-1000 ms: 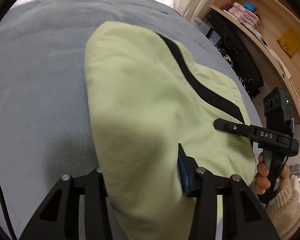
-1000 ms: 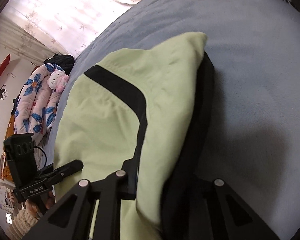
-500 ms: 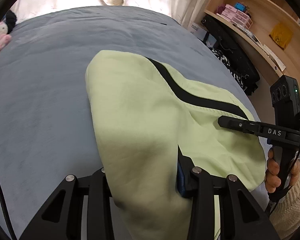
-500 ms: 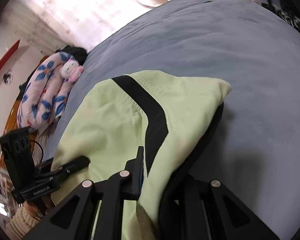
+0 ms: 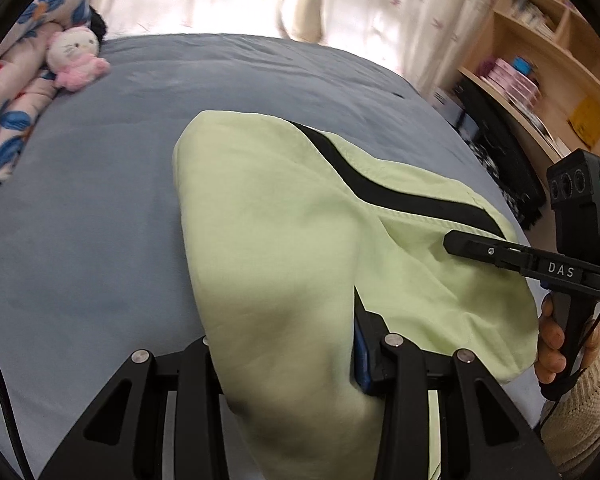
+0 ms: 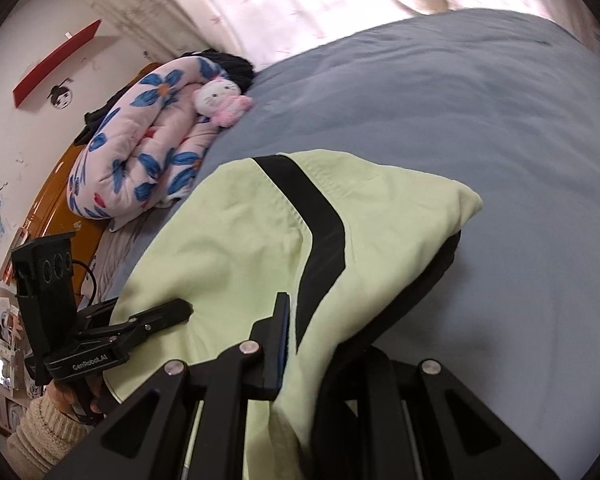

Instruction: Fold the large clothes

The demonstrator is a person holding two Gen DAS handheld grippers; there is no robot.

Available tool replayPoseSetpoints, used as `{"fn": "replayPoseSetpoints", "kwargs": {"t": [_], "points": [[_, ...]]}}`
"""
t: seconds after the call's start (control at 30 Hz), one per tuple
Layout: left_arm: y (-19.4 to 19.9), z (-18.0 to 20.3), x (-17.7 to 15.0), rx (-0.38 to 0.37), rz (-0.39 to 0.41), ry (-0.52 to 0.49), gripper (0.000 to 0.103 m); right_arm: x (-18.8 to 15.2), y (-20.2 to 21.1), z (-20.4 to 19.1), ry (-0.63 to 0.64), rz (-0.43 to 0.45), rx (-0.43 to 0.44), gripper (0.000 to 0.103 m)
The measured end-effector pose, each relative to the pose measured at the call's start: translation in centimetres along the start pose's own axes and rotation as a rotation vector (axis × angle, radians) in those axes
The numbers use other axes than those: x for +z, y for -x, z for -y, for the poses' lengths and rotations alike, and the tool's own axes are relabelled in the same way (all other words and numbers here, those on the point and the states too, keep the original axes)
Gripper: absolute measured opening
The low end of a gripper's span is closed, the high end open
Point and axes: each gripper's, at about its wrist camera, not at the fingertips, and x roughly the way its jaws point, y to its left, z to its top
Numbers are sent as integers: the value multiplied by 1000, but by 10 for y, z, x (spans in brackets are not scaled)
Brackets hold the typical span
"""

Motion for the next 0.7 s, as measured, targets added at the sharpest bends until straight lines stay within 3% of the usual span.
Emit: {"fn": "replayPoseSetpoints", "kwargs": {"t": [0.23, 0.4, 0.5, 0.53, 0.57, 0.6, 0.7], "points": [[-23, -93, 97, 34, 58, -28, 38, 102, -79, -26, 14, 91, 24, 12], [-86, -164, 156, 85, 75, -66, 42, 145, -150, -14, -9, 130, 24, 12], [-143, -204, 156, 197, 18, -30, 54, 147, -211, 18, -63, 71, -33, 21], [-174, -226, 147, 268, -54, 36, 63, 143, -234, 32, -102, 3, -55, 27], [-187, -241, 138, 284, -61, 83, 79, 138, -248, 45, -138, -45, -67, 41], [-188, -249, 133, 267, -11, 115, 86, 132, -253, 55, -156, -57, -54, 43], [-172, -268, 114, 181, 73, 218, 86, 122, -240, 68, -126, -38, 1, 46]]}}
